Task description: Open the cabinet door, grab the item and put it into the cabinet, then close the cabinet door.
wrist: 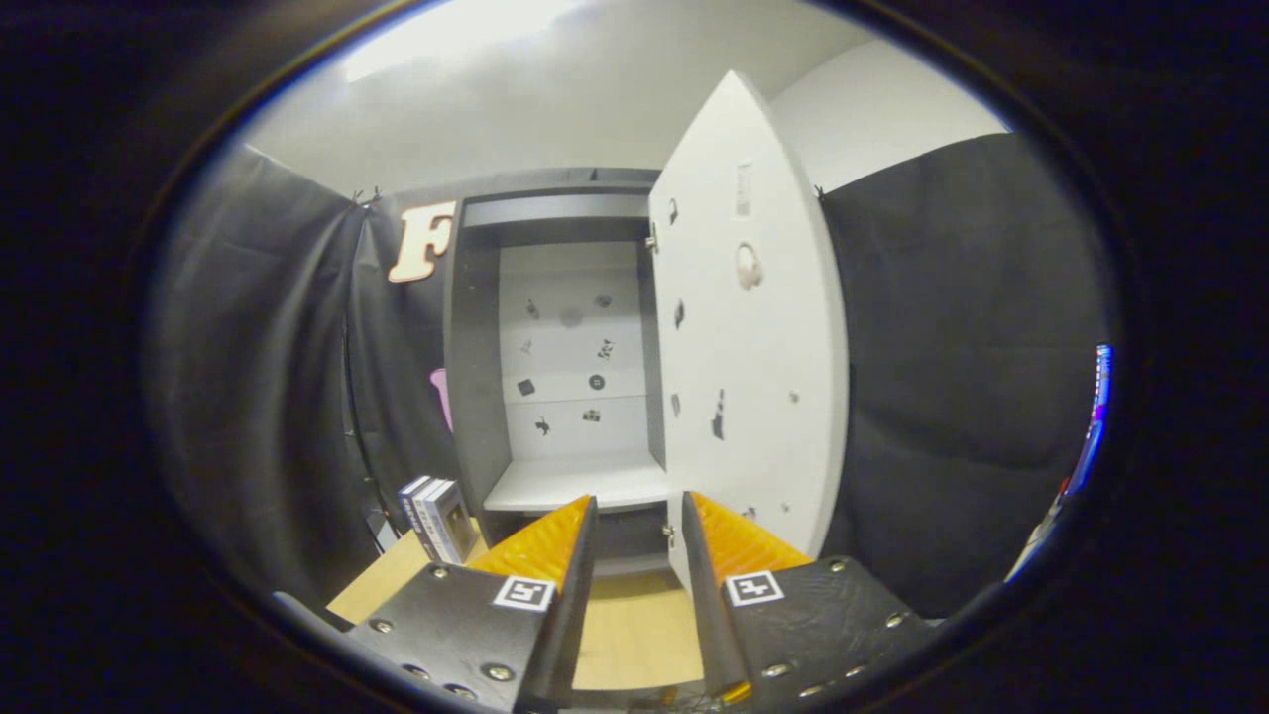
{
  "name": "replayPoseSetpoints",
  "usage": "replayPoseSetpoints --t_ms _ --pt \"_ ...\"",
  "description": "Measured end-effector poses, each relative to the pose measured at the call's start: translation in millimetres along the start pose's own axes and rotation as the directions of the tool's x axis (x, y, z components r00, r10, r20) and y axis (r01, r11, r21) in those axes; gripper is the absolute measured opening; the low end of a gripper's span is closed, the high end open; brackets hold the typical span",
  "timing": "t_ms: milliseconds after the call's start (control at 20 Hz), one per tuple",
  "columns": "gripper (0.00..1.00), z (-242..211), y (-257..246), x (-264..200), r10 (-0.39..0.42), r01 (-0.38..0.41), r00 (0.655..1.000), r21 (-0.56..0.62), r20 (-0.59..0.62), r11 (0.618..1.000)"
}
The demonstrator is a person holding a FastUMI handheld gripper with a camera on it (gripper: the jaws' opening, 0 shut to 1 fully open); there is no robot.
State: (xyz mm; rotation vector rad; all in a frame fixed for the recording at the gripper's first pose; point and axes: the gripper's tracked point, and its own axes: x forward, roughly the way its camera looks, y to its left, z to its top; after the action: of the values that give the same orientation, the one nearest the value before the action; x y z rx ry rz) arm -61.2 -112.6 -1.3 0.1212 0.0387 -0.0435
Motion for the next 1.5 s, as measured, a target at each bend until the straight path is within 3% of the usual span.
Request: replayPoseSetpoints --t_ms 50,350,650,1000,1500 --pt "0.58 -7 20 -1 0.021 -0.021 1.000 0.013 -0.011 1.000" --pt "0.86 -57 77 25 0.034 -0.038 0.997 -0.055 -0.075 0.998" --pt "0.86 -119 107 57 0.062 -0.077 0.984 -0.088 -0.168 0.993" --pt "0.87 -231 110 104 0.062 -0.077 0.946 -0.034 -0.319 0.996" --pt "0.86 -371 103 136 0.060 -0.085 0.834 -0.020 -0.548 0.996"
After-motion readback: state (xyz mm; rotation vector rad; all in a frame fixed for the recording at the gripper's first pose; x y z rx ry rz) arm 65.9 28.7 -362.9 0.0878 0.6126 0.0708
